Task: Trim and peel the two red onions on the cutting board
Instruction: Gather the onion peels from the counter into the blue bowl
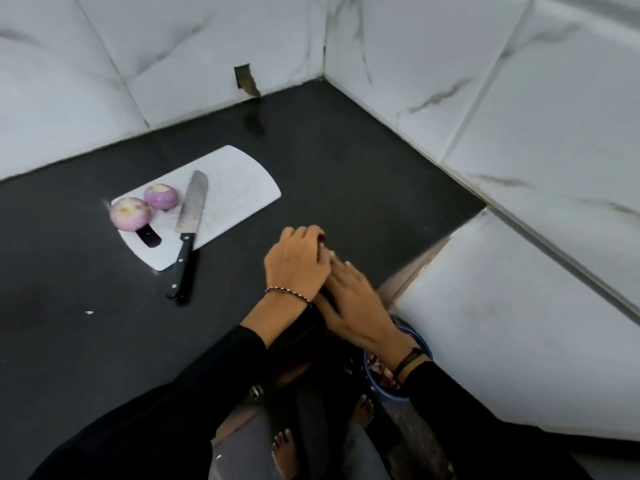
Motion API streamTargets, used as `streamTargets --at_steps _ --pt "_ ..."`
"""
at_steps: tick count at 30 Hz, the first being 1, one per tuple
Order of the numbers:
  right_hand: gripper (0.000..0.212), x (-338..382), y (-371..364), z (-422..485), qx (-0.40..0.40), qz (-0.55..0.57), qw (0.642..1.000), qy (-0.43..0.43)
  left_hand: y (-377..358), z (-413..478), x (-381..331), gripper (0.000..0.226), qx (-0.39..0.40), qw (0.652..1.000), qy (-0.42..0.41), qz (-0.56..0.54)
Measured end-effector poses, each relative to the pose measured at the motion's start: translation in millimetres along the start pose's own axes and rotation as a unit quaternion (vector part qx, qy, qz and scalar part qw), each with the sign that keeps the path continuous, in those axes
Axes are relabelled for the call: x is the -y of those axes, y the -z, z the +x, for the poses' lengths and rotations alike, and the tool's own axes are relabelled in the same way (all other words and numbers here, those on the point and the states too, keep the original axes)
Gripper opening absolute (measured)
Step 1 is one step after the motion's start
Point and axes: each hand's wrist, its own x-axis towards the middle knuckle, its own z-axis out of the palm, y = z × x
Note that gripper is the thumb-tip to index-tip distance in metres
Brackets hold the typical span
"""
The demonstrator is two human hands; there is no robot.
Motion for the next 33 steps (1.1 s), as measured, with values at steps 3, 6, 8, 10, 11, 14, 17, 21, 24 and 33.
streamTargets --at_steps 3,6,8,10,11,14,17,21,24,33 --pt "0.067 12 -21 14 0.054 -0.109 0.992 0.030 8 6 29 0.024 0.004 1.000 0.019 0.021" --pt "0.076 15 -22 33 0.066 -0.169 0.983 0.003 14 9 49 0.025 0.007 0.999 0.034 0.034" --pt "0.085 14 -17 43 0.073 -0.187 0.979 -0.040 15 9 54 0.026 0.010 0.999 0.042 0.033" --pt "0.092 14 -13 45 0.070 -0.195 0.974 -0.087 14 10 56 0.026 0.010 0.998 0.046 0.033" --pt "0.094 14 -10 43 0.071 -0.199 0.971 -0.111 14 9 56 0.026 0.010 0.998 0.048 0.034" --pt "0.094 9 -1 26 0.052 -0.188 0.965 -0.173 11 8 53 0.025 0.010 0.998 0.046 0.032" --pt "0.101 -5 8 4 0.018 -0.160 0.964 -0.214 7 5 52 0.025 0.012 0.999 0.037 0.023" --pt "0.108 -20 13 -2 0.031 -0.126 0.971 -0.201 5 2 46 0.026 0.021 0.999 0.028 0.015" --pt "0.103 -17 18 1 0.061 -0.099 0.981 -0.154 2 1 42 0.026 0.021 0.999 0.021 0.013" --pt "0.090 -7 21 8 0.130 -0.092 0.986 -0.057 -2 2 34 0.025 0.015 1.000 0.015 0.012"
